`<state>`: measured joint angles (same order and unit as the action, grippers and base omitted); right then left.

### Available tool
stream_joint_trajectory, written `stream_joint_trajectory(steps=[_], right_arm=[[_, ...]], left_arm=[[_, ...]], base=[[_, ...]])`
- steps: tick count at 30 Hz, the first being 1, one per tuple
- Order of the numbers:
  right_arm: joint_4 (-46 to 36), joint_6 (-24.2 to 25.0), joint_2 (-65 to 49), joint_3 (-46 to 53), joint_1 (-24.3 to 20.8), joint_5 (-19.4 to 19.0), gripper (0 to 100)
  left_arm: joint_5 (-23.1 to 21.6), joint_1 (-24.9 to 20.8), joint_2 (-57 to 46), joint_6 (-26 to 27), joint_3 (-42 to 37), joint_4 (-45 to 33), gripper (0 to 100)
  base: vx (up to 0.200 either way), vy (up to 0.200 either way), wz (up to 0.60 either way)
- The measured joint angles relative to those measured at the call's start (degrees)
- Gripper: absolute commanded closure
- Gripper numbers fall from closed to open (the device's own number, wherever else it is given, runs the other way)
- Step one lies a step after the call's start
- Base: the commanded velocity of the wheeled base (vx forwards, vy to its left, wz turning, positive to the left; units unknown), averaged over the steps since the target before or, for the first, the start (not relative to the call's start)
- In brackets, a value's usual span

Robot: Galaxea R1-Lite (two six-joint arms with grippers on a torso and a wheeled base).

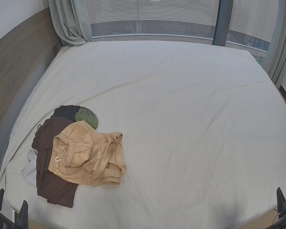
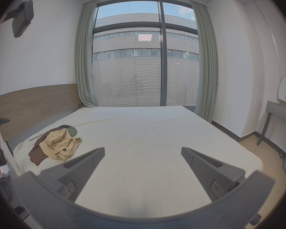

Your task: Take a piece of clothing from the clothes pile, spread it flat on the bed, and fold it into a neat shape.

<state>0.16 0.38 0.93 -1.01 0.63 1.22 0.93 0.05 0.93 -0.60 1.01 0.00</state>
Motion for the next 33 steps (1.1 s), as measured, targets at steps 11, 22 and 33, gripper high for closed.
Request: stream_joint_trajectory(steps=[11,22,33], right_arm=[[0.0,0.0,0.0,0.0,0.0,0.0,0],[0.0,0.0,0.0,0.0,0.0,0.0,0],[0.0,0.1,0.0,0.0,0.0,0.0,0]], left_arm=[[0.0,0.0,0.0,0.0,0.0,1.5,0],[-1.3,-2.0,4.3,-5.1,10.6,-0.6,0],[-5.2,-6.0,17.6,-14.6,16.3,-0.5,0]], base=[[0.000,0.000,0.00],[0.000,0.000,0.00],[0.000,0.000,0.00]])
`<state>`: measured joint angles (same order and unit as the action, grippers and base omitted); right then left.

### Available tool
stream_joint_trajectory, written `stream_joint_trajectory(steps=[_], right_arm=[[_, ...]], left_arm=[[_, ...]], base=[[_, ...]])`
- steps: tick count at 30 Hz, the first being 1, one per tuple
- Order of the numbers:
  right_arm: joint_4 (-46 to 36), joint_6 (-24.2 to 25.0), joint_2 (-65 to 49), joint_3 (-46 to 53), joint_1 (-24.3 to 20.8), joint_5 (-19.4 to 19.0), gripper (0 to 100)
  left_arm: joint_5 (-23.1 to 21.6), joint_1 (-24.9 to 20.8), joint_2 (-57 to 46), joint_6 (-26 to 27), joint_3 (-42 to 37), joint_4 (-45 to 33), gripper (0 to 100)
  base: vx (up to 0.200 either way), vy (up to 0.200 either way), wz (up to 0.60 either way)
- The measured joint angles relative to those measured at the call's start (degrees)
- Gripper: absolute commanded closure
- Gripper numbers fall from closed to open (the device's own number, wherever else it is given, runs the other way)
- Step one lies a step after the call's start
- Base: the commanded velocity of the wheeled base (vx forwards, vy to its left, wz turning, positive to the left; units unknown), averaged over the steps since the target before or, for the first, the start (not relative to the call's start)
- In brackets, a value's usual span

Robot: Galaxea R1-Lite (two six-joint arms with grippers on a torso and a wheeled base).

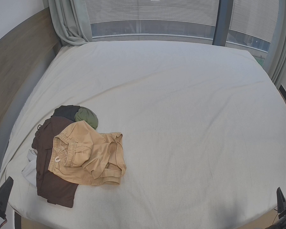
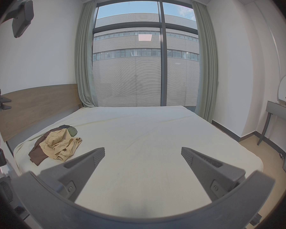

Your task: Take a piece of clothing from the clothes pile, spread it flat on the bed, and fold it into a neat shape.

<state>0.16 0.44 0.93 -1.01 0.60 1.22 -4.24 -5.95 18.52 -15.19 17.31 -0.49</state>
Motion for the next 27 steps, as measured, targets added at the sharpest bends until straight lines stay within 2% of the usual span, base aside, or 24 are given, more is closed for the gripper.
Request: stream_joint_trajectory(steps=[9,17,22,27], right_arm=[[0.0,0.0,0.0,0.0,0.0,0.0,0],[0.0,-0.1,0.0,0.0,0.0,-0.1,0],[0.0,-0.1,0.0,0.0,0.0,-0.1,0],[0.0,-0.1,0.0,0.0,0.0,-0.1,0]], left_arm=[[-3.8,-0.5,11.4,-4.0,3.6,1.5,0],[-5.9,0.0,21.7,-5.1,5.6,4.9,0],[-6.8,1.3,28.1,-5.0,6.2,7.9,0],[-9.8,4.3,34.7,-4.9,6.4,12.5,0]], base=[[0.000,0.000,0.00],[0.000,0.000,0.00],[0.000,0.000,0.00],[0.000,0.000,0.00]])
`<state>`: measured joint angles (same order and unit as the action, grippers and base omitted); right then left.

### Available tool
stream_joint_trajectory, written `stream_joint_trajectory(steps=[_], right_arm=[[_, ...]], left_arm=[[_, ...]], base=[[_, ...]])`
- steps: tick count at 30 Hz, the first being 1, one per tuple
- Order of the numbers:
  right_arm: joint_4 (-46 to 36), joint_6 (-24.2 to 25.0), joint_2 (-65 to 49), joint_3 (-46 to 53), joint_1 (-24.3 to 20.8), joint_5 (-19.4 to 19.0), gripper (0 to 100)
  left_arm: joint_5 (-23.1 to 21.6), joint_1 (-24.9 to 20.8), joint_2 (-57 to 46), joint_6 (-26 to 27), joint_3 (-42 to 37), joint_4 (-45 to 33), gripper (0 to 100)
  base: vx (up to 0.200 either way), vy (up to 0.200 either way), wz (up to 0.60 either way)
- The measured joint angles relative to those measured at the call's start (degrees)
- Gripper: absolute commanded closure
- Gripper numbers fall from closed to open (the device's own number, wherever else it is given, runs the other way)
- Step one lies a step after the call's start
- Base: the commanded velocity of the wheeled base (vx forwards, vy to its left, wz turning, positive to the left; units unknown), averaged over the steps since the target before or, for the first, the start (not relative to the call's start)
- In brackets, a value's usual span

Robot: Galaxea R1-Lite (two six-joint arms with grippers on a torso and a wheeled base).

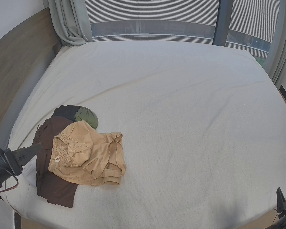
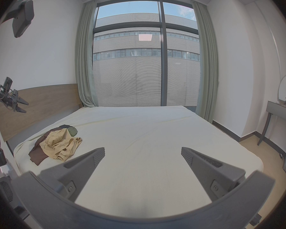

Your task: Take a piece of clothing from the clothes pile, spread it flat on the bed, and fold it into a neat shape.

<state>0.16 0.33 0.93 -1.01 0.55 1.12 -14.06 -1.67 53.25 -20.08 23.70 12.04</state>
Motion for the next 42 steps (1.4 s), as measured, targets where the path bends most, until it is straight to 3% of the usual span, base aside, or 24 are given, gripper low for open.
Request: stream_joint_trajectory(steps=[14,27,42], right_arm=[[0.0,0.0,0.0,0.0,0.0,0.0,0],[0.0,0.0,0.0,0.0,0.0,0.0,0],[0.0,-0.1,0.0,0.0,0.0,0.0,0]], left_arm=[[-9.3,7.5,14.9,0.3,1.9,5.6,0],[-10.4,9.2,29.5,3.4,3.8,15.1,0],[-10.6,9.0,41.7,5.4,6.2,20.3,0]], base=[[0.000,0.000,0.00],[0.000,0.000,0.00],[0.000,0.000,0.00]])
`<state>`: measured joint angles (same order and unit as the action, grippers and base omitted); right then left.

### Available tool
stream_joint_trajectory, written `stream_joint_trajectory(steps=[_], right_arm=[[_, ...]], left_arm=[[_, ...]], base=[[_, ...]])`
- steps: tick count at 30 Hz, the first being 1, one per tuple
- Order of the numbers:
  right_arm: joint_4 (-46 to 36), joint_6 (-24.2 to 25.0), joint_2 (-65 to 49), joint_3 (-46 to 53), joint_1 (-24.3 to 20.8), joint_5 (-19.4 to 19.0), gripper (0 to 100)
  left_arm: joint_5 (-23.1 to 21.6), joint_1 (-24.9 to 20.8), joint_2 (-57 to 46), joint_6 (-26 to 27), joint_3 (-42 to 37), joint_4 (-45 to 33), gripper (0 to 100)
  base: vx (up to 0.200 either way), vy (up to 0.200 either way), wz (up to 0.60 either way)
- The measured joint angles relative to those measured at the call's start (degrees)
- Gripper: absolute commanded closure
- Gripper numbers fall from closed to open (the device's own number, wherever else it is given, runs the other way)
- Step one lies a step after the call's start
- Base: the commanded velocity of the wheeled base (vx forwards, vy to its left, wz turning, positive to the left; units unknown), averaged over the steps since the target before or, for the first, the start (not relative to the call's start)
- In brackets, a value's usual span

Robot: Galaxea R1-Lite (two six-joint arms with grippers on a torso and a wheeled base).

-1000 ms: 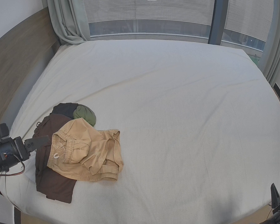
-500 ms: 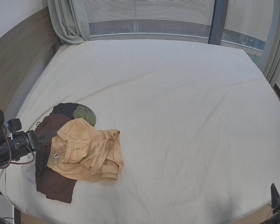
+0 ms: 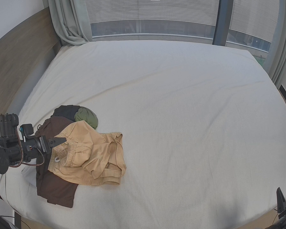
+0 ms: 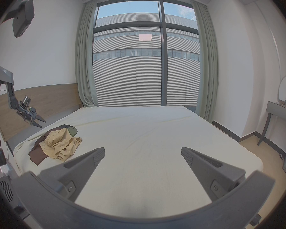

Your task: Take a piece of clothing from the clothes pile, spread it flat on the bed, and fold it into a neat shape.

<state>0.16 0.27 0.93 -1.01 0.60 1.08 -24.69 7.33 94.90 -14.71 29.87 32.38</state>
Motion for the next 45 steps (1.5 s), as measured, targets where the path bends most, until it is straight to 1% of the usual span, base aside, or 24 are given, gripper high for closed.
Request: stream_joint_trajectory(steps=[17,23,33,37,45], right_arm=[[0.0,0.1,0.0,0.0,0.0,0.0,0],[0.0,0.1,0.0,0.0,0.0,0.0,0],[0.0,0.1,0.0,0.0,0.0,0.1,0],[0.0,0.1,0.0,0.0,0.0,0.0,0],[0.0,0.1,0.0,0.0,0.0,0.0,0]], left_arm=[[-0.9,-1.1,7.7,1.1,3.5,0.4,0],[-2.2,-1.7,10.3,1.1,5.0,0.4,0],[-2.9,-2.8,14.9,1.3,6.9,1.8,0],[-4.8,-3.0,16.3,1.1,8.1,1.8,0],[-5.1,-4.0,18.8,1.1,9.0,2.6,0]], base=[[0.000,0.000,0.00],[0.000,0.000,0.00],[0.000,0.000,0.00],[0.000,0.000,0.00],[0.000,0.000,0.00]])
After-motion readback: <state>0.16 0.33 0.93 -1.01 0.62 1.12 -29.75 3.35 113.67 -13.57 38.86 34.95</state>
